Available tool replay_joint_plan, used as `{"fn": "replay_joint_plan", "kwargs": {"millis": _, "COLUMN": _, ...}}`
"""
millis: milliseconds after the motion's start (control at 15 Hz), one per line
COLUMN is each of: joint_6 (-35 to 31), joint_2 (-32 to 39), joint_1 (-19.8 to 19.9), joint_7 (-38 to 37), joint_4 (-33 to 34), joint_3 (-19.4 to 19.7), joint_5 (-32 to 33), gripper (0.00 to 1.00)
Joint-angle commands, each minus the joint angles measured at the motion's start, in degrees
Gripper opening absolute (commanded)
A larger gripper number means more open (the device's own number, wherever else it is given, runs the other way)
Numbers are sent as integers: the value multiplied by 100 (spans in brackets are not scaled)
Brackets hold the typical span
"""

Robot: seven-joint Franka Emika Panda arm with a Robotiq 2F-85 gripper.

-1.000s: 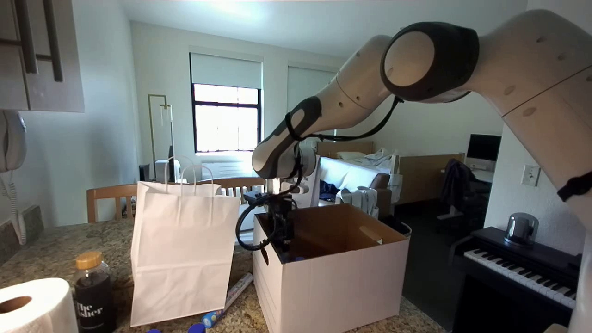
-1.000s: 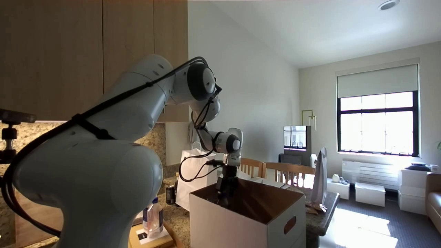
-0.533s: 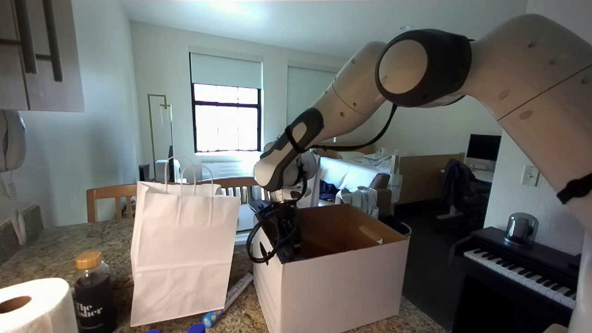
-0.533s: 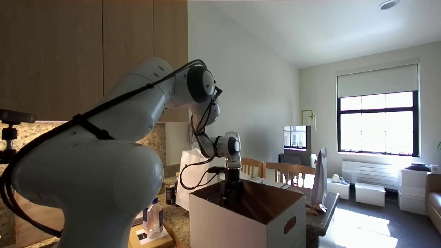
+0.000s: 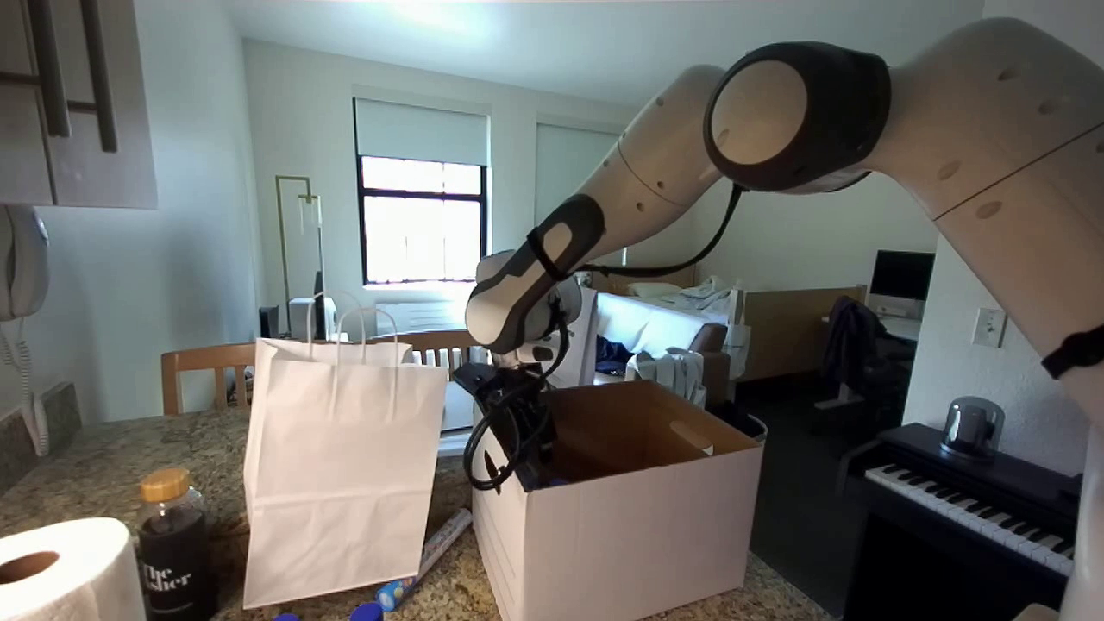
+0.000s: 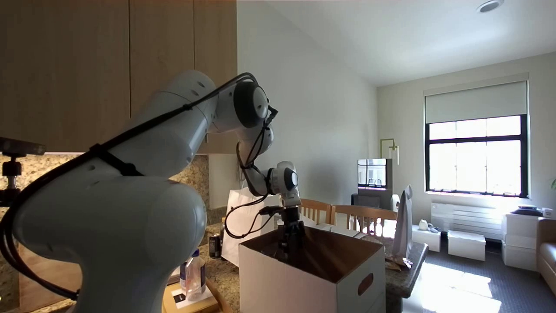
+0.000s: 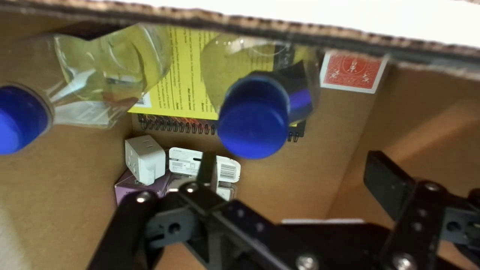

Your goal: Remove the water bottles from the box

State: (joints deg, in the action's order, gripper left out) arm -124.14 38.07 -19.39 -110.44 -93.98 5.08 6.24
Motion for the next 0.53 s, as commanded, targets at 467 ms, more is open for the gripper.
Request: {"fn": "replay_joint_plan", "kwargs": {"millis": 467, "joint_6": -969, "joint_2": -327, "joint_1": 524, "joint_7": 686, "joint_4": -480, "joint_3": -688, "joint_5": -721, "gripper": 100}}
